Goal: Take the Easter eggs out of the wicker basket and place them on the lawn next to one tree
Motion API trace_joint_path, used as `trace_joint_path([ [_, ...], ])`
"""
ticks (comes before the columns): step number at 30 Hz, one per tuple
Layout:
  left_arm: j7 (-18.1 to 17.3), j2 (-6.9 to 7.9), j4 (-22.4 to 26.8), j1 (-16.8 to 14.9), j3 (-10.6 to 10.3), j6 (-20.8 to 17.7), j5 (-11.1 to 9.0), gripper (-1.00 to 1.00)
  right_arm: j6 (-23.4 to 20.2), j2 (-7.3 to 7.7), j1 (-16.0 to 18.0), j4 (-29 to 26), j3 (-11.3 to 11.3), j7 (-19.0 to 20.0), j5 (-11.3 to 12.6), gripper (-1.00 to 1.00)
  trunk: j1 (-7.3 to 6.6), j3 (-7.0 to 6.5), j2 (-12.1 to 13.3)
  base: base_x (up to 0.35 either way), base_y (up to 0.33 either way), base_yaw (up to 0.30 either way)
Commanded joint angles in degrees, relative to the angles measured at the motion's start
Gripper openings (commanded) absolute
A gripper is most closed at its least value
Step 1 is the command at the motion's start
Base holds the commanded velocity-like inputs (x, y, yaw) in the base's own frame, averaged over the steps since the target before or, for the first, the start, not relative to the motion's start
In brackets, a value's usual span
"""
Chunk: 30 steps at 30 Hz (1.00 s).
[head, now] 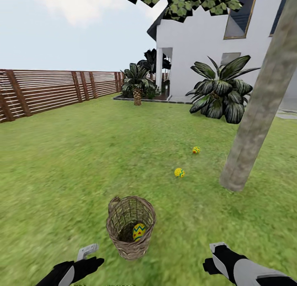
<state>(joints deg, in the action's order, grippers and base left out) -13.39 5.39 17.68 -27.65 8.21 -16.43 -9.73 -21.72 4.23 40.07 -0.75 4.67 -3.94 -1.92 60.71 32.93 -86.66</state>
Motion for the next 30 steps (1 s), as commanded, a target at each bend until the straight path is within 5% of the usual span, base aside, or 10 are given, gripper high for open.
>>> trace_joint_path([
  [1,-0.1,-0.01,0.1,0.0,0.3,-0.5,-0.4,1.00,-0.3,0.01,0.0,-0.1,0.4,0.1,-0.2,1.00,0.00,0.05,0.0,0.000,-0.345,0.297],
  [21,-0.2,0.04,0.1,0.0,0.3,-0.5,-0.5,1.00,-0.4,0.08,0.0,-0.1,0.3,0.1,0.1,1.00,0.00,0.05,0.0,0.000,-0.345,0.294],
  [30,-0.2,-0.03,0.1,0.0,0.2,-0.5,-0.3,1.00,-0.3,0.08,0.0,-0.1,0.3,0.4,0.3,1.00,0.00,0.05,0.0,0.000,-0.347,0.030],
])
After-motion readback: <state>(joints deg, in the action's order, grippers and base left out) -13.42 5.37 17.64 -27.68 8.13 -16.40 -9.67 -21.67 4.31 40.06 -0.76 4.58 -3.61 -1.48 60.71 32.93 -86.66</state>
